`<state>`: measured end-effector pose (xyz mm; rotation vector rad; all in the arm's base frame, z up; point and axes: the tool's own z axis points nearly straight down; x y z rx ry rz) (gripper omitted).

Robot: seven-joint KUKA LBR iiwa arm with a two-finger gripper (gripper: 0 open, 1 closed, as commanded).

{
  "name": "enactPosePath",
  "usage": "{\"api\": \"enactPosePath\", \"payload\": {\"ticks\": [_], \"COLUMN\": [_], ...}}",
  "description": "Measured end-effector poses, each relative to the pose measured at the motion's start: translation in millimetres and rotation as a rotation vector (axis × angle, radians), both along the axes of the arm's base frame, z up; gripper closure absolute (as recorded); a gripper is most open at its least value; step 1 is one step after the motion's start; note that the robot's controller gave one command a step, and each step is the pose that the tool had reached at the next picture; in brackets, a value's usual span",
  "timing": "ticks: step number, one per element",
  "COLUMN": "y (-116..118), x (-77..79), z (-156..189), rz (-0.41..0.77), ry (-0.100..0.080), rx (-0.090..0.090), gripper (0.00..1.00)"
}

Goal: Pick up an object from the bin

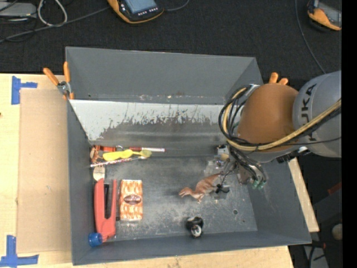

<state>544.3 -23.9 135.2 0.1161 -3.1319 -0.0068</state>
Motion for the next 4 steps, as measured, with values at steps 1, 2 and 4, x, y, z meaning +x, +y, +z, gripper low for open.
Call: {"api": "enactPosePath", "payload": {"ticks": [1, 2, 4], "y": [-23, -93, -98], "x": [31.7, 44.7, 41.7], "z": [-22, -52, 86], "rz": [0.143, 0.356, 0.369], "ry": [-0.005, -0.008, -0.002], "rx": [0.001, 0.003, 0.007], "gripper": [1.00, 1.00, 1.00]}}
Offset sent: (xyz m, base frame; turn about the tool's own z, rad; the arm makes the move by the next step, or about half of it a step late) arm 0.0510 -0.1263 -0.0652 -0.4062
